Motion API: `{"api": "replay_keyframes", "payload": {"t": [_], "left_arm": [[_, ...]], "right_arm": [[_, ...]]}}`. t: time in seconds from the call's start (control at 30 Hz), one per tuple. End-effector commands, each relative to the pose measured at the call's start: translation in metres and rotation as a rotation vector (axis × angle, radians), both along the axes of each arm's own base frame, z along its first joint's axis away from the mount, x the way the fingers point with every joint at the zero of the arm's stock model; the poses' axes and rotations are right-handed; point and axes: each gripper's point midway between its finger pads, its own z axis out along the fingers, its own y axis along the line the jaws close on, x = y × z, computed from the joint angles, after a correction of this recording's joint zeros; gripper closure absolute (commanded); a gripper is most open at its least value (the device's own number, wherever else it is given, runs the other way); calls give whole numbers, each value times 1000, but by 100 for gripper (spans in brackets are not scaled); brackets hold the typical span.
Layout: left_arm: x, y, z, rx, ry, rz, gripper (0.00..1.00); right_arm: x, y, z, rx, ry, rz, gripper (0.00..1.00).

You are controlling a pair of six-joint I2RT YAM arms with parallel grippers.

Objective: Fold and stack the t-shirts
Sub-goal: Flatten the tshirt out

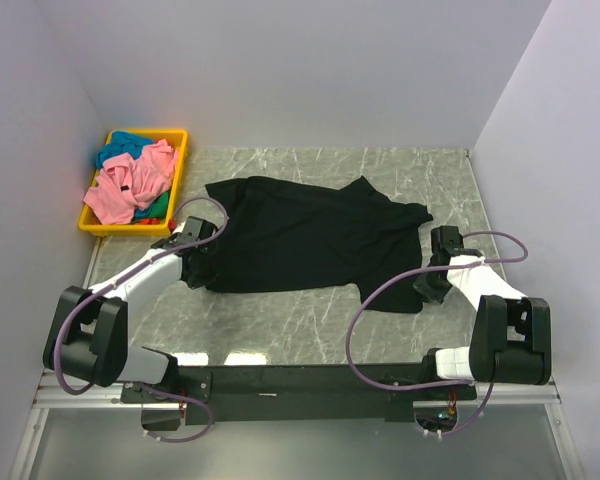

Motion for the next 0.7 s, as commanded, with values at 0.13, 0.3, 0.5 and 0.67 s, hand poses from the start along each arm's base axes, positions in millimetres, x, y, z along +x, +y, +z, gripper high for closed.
{"api": "replay_keyframes", "payload": {"t": [0.13,0.3,0.5,0.67], "left_arm": [[11,-2,13,-4,-38,-9,99],[37,-3,32,-37,-54,1,99],[113,1,137,-44,-235,5,99],[151,6,297,-50,-545,7,99]], "right_arm": [[16,5,9,35,-37,-4,100],[78,-13,87,-49,-256,-42,100],[144,-47,251,-192,-603,-133,100],[139,-70,386,-297,-880,-213,100]]}}
